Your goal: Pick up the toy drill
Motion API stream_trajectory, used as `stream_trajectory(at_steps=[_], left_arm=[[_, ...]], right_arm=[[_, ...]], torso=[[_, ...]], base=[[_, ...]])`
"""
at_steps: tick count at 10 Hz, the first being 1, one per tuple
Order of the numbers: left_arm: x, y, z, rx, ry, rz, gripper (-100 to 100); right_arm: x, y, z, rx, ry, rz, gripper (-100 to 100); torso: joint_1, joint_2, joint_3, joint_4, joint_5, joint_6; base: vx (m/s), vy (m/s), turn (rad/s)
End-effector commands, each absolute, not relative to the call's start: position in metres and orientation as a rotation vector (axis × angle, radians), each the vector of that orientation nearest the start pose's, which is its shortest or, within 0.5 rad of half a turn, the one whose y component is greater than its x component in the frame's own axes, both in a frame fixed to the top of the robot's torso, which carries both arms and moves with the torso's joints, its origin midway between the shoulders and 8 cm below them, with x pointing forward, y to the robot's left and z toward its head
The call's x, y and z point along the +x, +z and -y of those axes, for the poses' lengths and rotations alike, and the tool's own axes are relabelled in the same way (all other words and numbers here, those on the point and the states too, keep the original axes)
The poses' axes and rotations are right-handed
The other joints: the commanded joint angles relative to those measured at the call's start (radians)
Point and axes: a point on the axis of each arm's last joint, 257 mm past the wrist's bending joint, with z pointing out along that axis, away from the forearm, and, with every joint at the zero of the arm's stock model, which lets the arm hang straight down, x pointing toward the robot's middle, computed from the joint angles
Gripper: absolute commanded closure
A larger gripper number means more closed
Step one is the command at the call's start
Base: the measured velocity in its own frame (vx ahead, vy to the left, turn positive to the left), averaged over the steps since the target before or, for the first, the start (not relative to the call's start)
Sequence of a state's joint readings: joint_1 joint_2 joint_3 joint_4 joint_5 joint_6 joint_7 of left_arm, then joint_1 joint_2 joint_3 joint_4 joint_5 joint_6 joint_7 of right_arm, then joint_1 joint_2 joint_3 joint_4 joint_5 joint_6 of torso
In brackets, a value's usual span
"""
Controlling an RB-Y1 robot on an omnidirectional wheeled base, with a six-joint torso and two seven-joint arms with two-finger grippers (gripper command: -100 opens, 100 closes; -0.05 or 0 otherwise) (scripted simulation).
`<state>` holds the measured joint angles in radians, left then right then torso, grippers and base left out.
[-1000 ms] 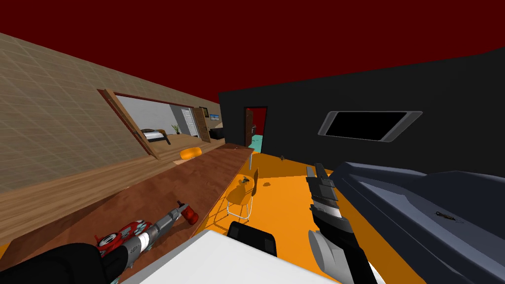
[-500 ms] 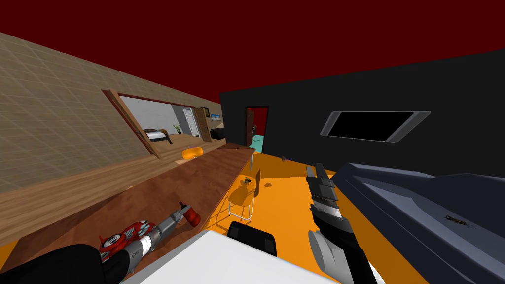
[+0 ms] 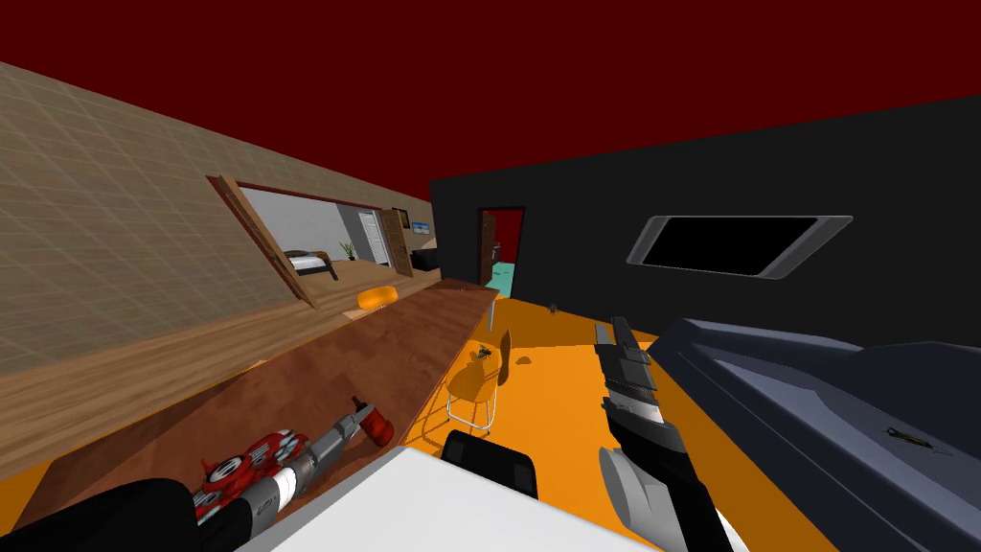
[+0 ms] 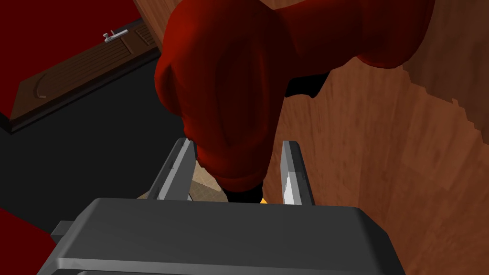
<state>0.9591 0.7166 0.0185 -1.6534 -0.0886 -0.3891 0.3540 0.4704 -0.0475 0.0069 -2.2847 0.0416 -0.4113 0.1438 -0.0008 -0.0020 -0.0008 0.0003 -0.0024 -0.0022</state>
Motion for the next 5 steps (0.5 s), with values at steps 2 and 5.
stream_trajectory(at_steps=[2, 5], left_arm=[[0.162, -0.382, -0.435, -1.261, -0.704, -1.827, 100], [0.163, -0.381, -0.436, -1.253, -0.701, -1.829, 0]], right_arm=[[0.361, 0.018, 0.267, 0.583, 1.145, -0.747, 0], [0.361, 0.018, 0.267, 0.583, 1.145, -0.747, 0]], torso=[[0.000, 0.000, 0.000, 0.000, 0.000, 0.000], [-0.002, 0.000, 0.000, 0.000, -0.001, 0.000]], base=[[0.008, 0.051, 0.017], [0.003, 0.020, 0.004]])
